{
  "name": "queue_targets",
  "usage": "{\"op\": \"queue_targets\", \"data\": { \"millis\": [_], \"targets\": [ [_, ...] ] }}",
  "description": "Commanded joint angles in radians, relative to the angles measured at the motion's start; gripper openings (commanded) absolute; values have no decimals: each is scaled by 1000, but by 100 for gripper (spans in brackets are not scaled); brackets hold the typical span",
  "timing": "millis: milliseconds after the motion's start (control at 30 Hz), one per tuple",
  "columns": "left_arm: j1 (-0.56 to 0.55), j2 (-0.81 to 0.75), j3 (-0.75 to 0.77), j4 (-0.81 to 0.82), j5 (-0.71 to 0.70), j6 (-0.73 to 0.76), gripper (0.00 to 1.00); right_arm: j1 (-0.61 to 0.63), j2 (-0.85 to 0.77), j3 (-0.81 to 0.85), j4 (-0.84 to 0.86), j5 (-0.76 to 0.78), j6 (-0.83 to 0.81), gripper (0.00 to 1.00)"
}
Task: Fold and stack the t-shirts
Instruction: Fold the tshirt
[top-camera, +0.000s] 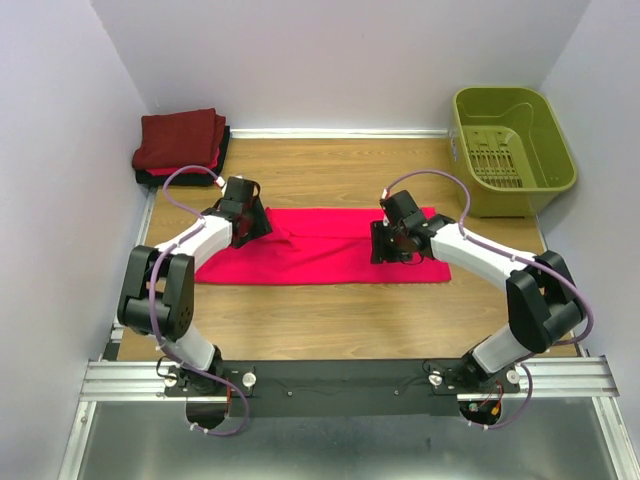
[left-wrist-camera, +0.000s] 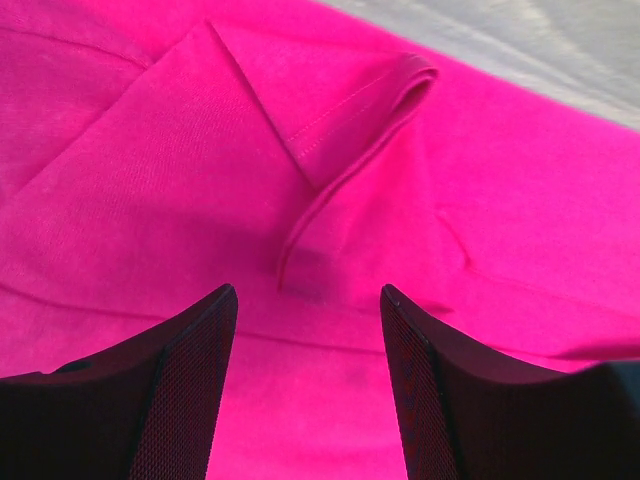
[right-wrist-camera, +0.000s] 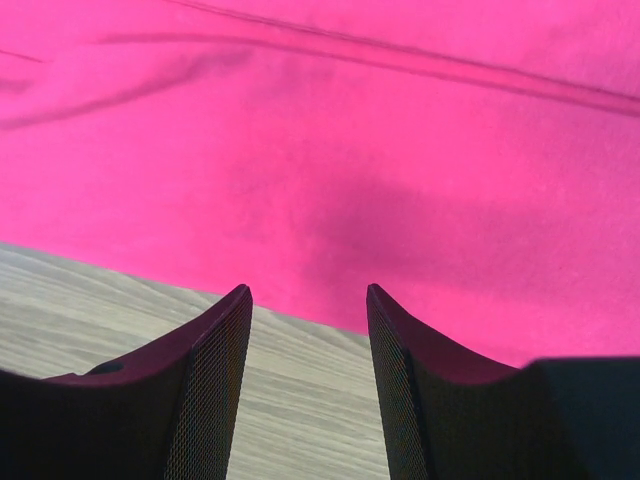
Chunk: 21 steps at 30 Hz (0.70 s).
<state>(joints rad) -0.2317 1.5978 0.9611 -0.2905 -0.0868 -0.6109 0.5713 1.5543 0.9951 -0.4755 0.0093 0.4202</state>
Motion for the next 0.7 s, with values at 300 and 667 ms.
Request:
{"op": "queue_targets", "data": {
  "millis": [300, 667],
  "targets": [
    [-24, 99, 60, 33, -24, 19, 52, 6, -31, -81, 60, 30, 28, 57],
    [-24, 62, 105, 13, -65, -21, 8, 6, 12, -154, 77, 135, 32, 57]
  ]
}}
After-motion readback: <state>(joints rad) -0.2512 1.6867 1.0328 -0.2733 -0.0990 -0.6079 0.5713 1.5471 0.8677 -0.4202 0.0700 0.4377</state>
